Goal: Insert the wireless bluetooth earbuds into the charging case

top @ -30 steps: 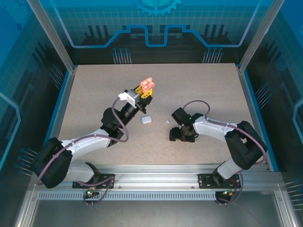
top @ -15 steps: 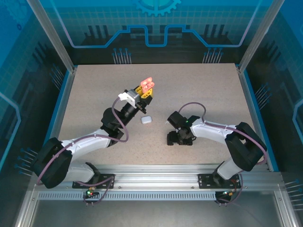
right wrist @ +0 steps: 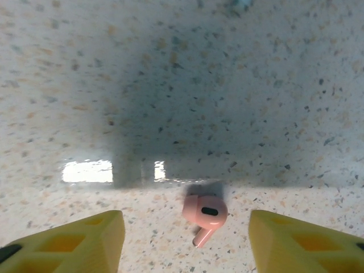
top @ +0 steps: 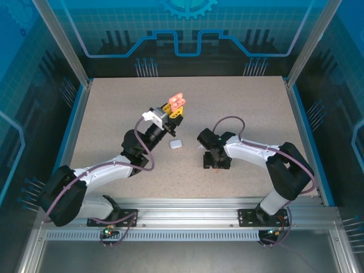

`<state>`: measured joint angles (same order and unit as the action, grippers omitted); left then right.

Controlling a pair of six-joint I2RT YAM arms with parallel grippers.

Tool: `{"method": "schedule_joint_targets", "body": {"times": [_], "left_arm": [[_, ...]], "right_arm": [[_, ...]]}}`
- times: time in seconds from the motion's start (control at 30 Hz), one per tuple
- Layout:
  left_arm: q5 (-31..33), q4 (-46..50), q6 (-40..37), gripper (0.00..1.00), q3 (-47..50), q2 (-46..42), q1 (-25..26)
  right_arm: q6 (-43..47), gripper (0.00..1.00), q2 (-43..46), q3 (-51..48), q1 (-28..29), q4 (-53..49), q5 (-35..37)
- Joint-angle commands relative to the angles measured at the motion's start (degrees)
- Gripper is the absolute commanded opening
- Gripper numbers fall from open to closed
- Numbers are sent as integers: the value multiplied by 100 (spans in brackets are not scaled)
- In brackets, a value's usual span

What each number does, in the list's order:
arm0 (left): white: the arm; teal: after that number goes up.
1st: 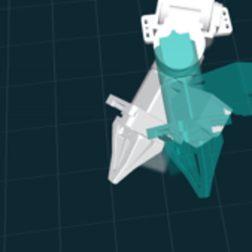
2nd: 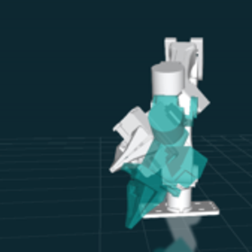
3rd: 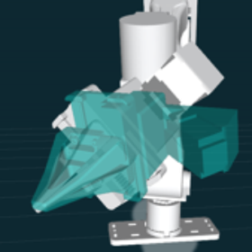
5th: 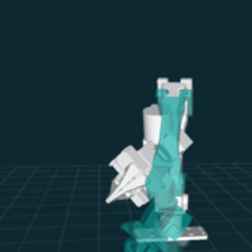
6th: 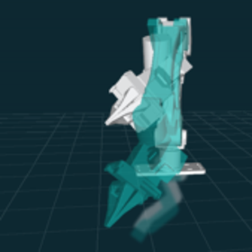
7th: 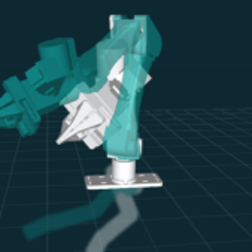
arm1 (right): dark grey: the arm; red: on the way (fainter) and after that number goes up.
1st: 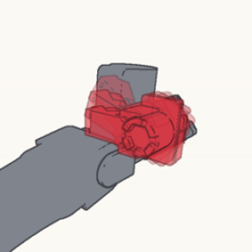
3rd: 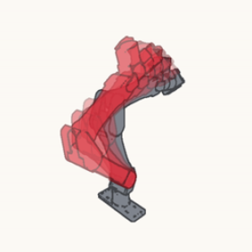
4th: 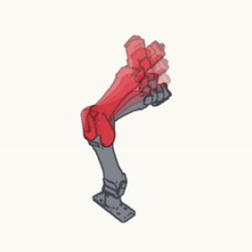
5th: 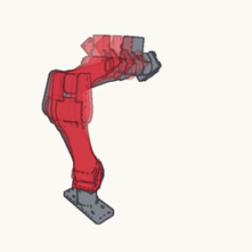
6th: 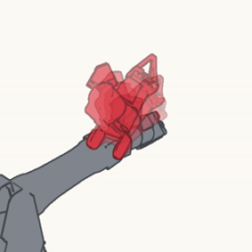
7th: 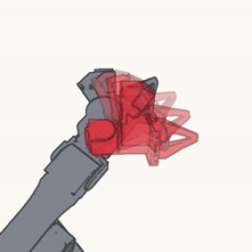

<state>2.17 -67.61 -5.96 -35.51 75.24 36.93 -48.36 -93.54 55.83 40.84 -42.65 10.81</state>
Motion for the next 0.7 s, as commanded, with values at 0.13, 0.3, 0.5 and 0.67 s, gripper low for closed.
{"method": "schedule_joint_targets", "body": {"times": [0.13,0.3,0.5,0.67], "left_arm": [[96,-193,-7,0,0,-106,33],[107,-195,7,0,-6,-89,32],[92,-191,16,0,-18,-78,31],[95,-173,11,0,-26,-80,31]], "right_arm": [[-108,56,-200,64,-21,-217,297],[-103,55,-294,51,-32,-178,293],[-94,50,-410,18,-32,-114,260],[-95,44,-435,-10,-46,-63,230]]}}
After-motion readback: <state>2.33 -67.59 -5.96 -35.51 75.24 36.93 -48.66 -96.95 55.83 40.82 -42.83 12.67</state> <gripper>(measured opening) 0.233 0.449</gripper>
